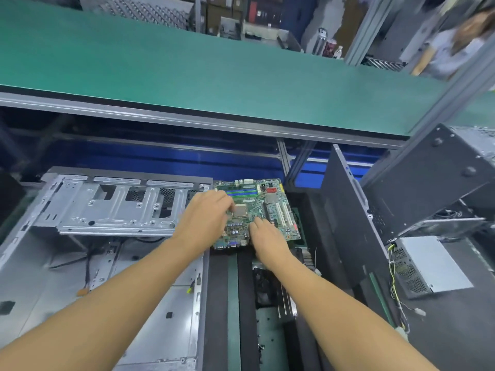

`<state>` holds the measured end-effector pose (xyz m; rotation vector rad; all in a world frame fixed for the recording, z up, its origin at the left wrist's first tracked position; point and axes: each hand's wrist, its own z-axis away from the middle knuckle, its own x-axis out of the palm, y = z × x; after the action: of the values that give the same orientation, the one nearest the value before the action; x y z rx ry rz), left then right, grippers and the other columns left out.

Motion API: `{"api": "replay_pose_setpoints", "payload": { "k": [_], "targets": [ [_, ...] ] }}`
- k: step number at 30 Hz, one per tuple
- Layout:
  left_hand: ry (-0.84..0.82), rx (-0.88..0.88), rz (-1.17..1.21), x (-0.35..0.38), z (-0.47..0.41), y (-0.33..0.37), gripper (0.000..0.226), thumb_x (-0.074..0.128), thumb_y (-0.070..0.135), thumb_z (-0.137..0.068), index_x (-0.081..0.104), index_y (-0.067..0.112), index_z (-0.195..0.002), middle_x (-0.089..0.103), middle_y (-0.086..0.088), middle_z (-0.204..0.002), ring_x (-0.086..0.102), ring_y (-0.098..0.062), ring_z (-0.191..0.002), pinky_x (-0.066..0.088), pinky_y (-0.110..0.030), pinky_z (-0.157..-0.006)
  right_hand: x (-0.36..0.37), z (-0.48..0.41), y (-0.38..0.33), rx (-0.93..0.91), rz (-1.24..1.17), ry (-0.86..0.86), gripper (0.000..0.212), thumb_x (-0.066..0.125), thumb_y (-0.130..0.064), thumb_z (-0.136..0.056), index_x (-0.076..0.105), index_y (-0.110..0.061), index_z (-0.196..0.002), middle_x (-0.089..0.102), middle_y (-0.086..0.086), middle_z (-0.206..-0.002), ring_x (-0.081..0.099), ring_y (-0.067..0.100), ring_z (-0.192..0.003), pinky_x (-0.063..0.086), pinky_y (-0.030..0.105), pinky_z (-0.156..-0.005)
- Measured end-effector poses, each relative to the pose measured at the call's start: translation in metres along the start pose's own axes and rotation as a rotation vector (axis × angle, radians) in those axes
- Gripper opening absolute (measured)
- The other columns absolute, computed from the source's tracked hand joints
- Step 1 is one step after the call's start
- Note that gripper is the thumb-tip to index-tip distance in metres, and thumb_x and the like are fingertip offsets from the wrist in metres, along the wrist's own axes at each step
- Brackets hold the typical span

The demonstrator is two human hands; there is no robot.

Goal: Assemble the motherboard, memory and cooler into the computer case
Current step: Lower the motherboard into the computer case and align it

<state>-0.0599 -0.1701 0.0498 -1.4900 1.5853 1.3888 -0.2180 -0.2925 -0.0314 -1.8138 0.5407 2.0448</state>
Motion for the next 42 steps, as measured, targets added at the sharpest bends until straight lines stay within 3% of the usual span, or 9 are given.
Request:
{"api": "replay_pose_setpoints", "payload": {
  "k": [5, 15, 18, 20, 24, 28, 32, 37, 42],
  "targets": [
    [0.050, -0.020, 0.107, -0.019, 0.024, -0.013, 0.020, 0.055, 0.003, -0.089, 0.067, 0.017, -0.099, 0.066, 0.004, -0.101, 0.058, -0.019, -0.098, 0.039, -0.034, -0.091, -0.028, 0.012, -0.010, 0.105, -0.078, 0.042, 0.023, 0.060, 0.001, -0.093, 0.049, -0.012, -0.108, 0.050, 0.005, -0.111, 0.051, 0.025, -0.101, 0.033, 0.028, -0.075],
    [0.227, -0.202, 0.376, -0.070, 0.074, -0.068, 0.030, 0.046, -0.001, -0.090, 0.060, 0.026, -0.091, 0.057, 0.015, -0.093, 0.051, -0.008, -0.088, 0.043, -0.032, -0.086, -0.142, 0.064, -0.032, 0.253, -0.198, 0.096, 0.011, 0.060, -0.012, -0.100, 0.054, -0.008, -0.109, 0.045, 0.001, -0.104, 0.047, 0.023, -0.099, 0.034, 0.032, -0.079],
    [0.230, -0.274, 0.435, -0.086, 0.084, -0.089, 0.033, 0.046, -0.001, -0.089, 0.056, 0.031, -0.086, 0.056, 0.015, -0.090, 0.051, -0.003, -0.078, 0.041, -0.024, -0.071, -0.186, 0.078, -0.056, 0.226, -0.225, 0.101, 0.013, 0.063, -0.011, -0.098, 0.055, -0.009, -0.108, 0.048, 0.001, -0.106, 0.051, 0.026, -0.098, 0.044, 0.039, -0.088],
    [0.234, -0.307, 0.446, -0.095, 0.091, -0.102, 0.033, 0.048, -0.001, -0.088, 0.057, 0.031, -0.085, 0.060, 0.011, -0.091, 0.054, -0.008, -0.078, 0.043, -0.027, -0.072, -0.205, 0.088, -0.080, 0.186, -0.249, 0.104, 0.016, 0.065, -0.011, -0.097, 0.055, -0.011, -0.109, 0.050, 0.000, -0.105, 0.052, 0.025, -0.097, 0.045, 0.039, -0.090],
    [0.202, -0.383, 0.490, -0.105, 0.110, -0.119, 0.032, 0.047, 0.001, -0.089, 0.057, 0.030, -0.084, 0.060, 0.016, -0.086, 0.053, -0.004, -0.074, 0.042, -0.027, -0.071, -0.220, 0.094, -0.141, 0.093, -0.261, 0.089, 0.020, 0.067, -0.014, -0.096, 0.056, -0.009, -0.112, 0.051, -0.001, -0.106, 0.050, 0.023, -0.100, 0.040, 0.034, -0.087],
    [0.215, -0.501, 0.557, -0.113, 0.134, -0.135, 0.027, 0.044, 0.002, -0.089, 0.059, 0.024, -0.089, 0.064, 0.004, -0.093, 0.056, -0.012, -0.070, 0.041, -0.029, -0.065, -0.224, 0.097, -0.199, 0.043, -0.294, 0.014, 0.020, 0.064, -0.018, -0.099, 0.054, -0.011, -0.115, 0.050, 0.000, -0.107, 0.050, 0.022, -0.099, 0.033, 0.030, -0.078],
    [0.257, -0.585, 0.539, -0.135, 0.159, -0.158, 0.028, 0.045, 0.001, -0.089, 0.060, 0.025, -0.087, 0.065, 0.005, -0.091, 0.053, -0.005, -0.068, 0.037, -0.024, -0.060, -0.226, 0.102, -0.246, -0.009, -0.307, -0.101, 0.024, 0.064, -0.020, -0.100, 0.054, -0.010, -0.120, 0.055, 0.006, -0.119, 0.054, 0.027, -0.105, 0.045, 0.040, -0.093],
    [0.081, -0.655, 0.480, -0.155, 0.185, -0.174, 0.026, 0.049, 0.000, -0.088, 0.060, 0.022, -0.079, 0.068, -0.002, -0.092, 0.063, -0.023, -0.087, 0.051, -0.034, -0.079, -0.236, 0.112, -0.279, -0.101, -0.254, -0.187, 0.030, 0.064, -0.023, -0.100, 0.054, -0.012, -0.126, 0.057, 0.005, -0.122, 0.053, 0.022, -0.102, 0.044, 0.034, -0.089],
    [-0.267, -0.719, 0.320, -0.152, 0.214, -0.179, 0.025, 0.051, -0.003, -0.087, 0.065, 0.010, -0.070, 0.069, -0.009, -0.082, 0.068, -0.031, -0.083, 0.056, -0.039, -0.075, -0.249, 0.120, -0.286, -0.163, -0.308, -0.155, 0.028, 0.064, -0.028, -0.100, 0.056, -0.015, -0.123, 0.054, -0.003, -0.109, 0.054, 0.020, -0.100, 0.042, 0.030, -0.085]
  ]
}}
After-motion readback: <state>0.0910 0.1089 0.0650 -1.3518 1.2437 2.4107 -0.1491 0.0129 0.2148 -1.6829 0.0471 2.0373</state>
